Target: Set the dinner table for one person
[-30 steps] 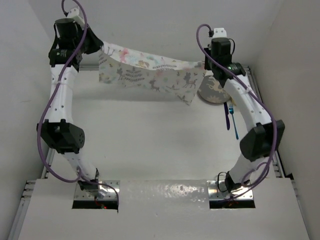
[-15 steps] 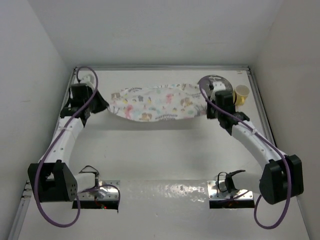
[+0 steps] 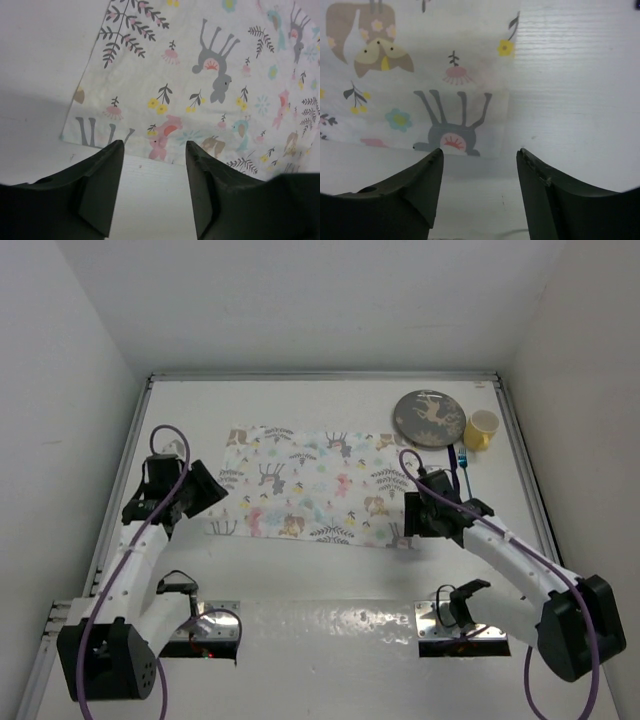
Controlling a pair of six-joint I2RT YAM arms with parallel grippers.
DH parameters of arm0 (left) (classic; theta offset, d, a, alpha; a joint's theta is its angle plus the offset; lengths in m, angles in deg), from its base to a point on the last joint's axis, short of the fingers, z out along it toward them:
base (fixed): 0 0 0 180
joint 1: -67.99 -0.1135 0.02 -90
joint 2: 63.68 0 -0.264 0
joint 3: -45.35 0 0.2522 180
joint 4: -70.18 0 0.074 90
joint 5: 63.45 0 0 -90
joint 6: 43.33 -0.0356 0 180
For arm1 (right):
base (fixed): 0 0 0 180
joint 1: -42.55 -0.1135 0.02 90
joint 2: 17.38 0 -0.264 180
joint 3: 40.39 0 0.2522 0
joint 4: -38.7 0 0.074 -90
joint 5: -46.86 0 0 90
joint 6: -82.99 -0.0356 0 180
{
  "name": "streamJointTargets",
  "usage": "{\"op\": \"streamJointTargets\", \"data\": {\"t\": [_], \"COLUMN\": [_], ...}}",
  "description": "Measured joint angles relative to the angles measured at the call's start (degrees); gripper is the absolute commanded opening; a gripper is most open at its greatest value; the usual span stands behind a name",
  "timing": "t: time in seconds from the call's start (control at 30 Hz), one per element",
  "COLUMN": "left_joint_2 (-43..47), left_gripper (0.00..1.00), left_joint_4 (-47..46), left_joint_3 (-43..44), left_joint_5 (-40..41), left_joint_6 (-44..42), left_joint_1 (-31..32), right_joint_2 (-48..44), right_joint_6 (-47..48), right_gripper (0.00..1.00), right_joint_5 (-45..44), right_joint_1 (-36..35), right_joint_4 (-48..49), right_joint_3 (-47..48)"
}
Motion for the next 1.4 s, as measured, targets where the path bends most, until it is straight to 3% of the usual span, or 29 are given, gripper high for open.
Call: {"op": "streamJointTargets", "data": {"t": [0.17, 0.33, 0.6, 0.9, 1.13, 1.4], "left_joint_2": [0.0, -8.3, -28.0, -39.3, -35.5, -28.3], "left_gripper": [0.53, 0.52, 0.51, 0.49, 0.45, 0.44], "left_joint_4": [-0.1, -4.3, -12.6, -18.8, -24.6, -23.5], "left_joint_3": [2.0, 4.4, 9.1, 8.5, 2.6, -4.0], "left_joint_5": [1.3, 2.2, 11.7, 18.1, 17.8, 16.1], "left_joint_6": [-0.6, -2.4, -2.4, 1.3, 6.2, 10.1], "left_joint_1": [0.0, 0.8, 15.1, 20.0, 20.0, 20.0], "right_joint_2": [1.4, 9.6, 26.8, 27.3, 22.6, 19.1], "right_joint_6": [1.4, 5.0, 10.0, 10.7, 11.0, 10.7], "right_gripper": [0.61, 0.6, 0.63, 0.67, 0.71, 0.72], "right_joint_5": [-5.8, -7.1, -1.9, 2.1, 2.3, 2.1], "right_joint_1": [0.0, 1.7, 3.7, 3.8, 3.8, 3.8], "right_joint_4": [-2.0, 2.8, 8.3, 9.0, 9.1, 9.2], "right_joint_3": [5.7, 15.1, 24.8, 24.5, 20.4, 18.4]}}
